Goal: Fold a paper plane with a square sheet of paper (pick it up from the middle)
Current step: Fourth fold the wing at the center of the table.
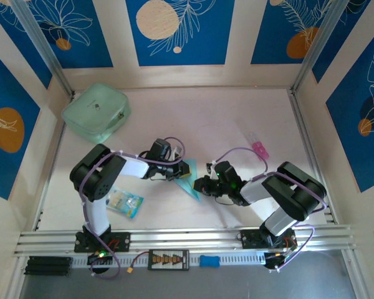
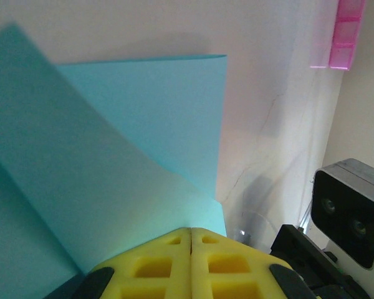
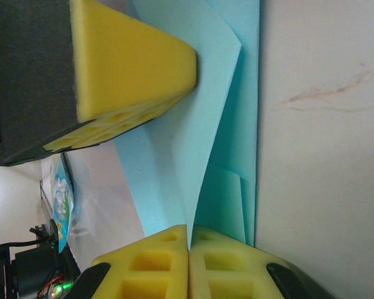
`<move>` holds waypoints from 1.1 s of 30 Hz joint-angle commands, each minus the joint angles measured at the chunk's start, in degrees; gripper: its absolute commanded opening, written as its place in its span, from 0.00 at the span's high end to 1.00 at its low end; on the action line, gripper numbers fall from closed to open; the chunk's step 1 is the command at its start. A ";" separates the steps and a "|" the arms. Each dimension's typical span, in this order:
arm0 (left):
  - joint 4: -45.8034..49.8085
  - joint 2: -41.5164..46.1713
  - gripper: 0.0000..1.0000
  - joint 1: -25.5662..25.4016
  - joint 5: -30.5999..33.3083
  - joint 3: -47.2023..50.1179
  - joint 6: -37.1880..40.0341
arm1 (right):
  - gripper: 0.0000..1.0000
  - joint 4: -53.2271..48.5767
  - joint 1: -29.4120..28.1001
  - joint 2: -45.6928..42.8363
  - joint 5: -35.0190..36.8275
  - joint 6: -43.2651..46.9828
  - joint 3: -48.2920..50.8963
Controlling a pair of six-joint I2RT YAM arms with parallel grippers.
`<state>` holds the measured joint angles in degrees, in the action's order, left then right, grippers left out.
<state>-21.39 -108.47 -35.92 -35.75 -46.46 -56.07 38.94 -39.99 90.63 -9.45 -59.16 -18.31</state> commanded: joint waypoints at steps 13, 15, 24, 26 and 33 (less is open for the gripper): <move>5.57 -2.10 0.92 -0.46 1.20 -1.78 3.17 | 0.82 -11.12 -1.00 -3.72 0.05 -0.16 0.21; 5.57 -2.19 0.92 -0.39 1.11 -1.78 3.17 | 0.82 -11.98 -1.31 -4.31 0.31 -0.09 0.33; 5.30 -2.45 0.92 -0.44 0.85 -1.85 3.12 | 0.87 -14.17 -1.76 -3.96 1.00 -0.67 0.74; 5.18 -2.53 0.92 -0.46 0.80 -1.79 2.96 | 0.88 -13.55 -1.62 -3.64 1.20 -1.17 1.37; 5.07 -2.47 0.93 -0.35 0.65 -1.73 2.90 | 0.87 -10.99 -1.50 -2.44 -0.65 -2.31 2.55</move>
<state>-19.03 -108.99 -36.07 -35.90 -47.75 -54.08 32.40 -41.01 86.83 -8.64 -60.34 -18.20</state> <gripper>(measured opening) 0.077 0.125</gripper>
